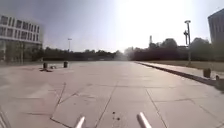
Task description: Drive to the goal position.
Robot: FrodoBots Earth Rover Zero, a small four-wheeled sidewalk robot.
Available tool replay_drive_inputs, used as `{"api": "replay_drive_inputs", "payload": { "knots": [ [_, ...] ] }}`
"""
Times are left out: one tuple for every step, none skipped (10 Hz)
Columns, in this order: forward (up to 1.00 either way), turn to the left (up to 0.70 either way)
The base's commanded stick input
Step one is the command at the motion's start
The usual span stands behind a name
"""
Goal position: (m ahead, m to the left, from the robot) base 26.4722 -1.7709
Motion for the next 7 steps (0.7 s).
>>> {"api": "replay_drive_inputs", "payload": {
  "knots": [
    [0.7, -0.35],
    [0.7, -0.35],
    [0.7, -0.35],
    [0.7, -0.35],
    [0.7, -0.35],
    [0.7, -0.35],
    [0.7, -0.35]
  ]
}}
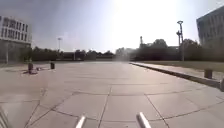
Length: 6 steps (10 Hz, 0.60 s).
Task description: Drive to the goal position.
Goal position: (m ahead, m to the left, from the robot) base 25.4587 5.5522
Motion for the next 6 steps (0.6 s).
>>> {"api": "replay_drive_inputs", "payload": {
  "knots": [
    [0.7, -0.35],
    [0.7, -0.35],
    [0.7, -0.35],
    [0.7, -0.35],
    [0.7, -0.35],
    [0.7, -0.35]
  ]
}}
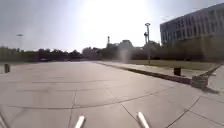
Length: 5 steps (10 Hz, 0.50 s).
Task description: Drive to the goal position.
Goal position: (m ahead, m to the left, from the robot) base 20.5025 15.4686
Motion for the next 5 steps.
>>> {"api": "replay_drive_inputs", "payload": {
  "knots": [
    [0.7, -0.35],
    [0.7, -0.35],
    [0.7, -0.35],
    [0.7, -0.35],
    [0.7, -0.35]
  ]
}}
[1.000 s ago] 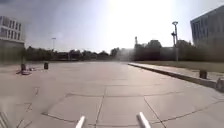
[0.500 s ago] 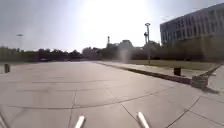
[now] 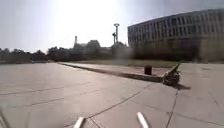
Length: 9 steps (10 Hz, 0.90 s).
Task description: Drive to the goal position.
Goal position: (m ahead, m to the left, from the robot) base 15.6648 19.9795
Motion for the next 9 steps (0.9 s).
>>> {"api": "replay_drive_inputs", "payload": {
  "knots": [
    [0.7, -0.35],
    [0.7, -0.35],
    [0.7, -0.14],
    [0.7, 0.0],
    [0.7, 0.0],
    [0.7, 0.0],
    [0.7, 0.0],
    [0.7, 0.0],
    [0.7, 0.06]
  ]
}}
